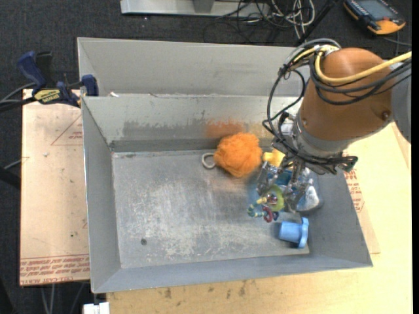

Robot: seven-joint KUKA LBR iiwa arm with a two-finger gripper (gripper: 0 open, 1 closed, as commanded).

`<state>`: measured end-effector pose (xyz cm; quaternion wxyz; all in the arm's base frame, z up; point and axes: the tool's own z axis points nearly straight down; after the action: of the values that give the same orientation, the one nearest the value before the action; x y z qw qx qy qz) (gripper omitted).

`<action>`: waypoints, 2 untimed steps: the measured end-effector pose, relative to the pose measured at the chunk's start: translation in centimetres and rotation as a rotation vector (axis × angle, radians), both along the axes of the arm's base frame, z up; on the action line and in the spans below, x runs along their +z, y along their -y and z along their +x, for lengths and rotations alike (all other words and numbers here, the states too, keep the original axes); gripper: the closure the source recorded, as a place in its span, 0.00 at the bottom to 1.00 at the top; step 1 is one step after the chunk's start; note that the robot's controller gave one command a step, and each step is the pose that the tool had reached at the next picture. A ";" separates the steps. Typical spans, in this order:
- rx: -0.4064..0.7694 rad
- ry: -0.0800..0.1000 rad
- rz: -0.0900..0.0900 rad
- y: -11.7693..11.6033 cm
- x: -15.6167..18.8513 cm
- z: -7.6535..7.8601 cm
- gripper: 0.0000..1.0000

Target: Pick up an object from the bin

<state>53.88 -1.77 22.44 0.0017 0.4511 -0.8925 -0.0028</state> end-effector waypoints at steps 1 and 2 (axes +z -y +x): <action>0.411 0.014 -0.002 4.5 -14.6 0.5 1.00; 0.411 0.015 -0.002 4.5 -14.6 0.4 1.00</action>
Offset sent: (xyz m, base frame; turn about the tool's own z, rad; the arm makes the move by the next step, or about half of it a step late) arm 0.0000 0.0000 0.0000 0.0000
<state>54.29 -6.24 7.88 -0.0038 0.6237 -0.7816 0.0018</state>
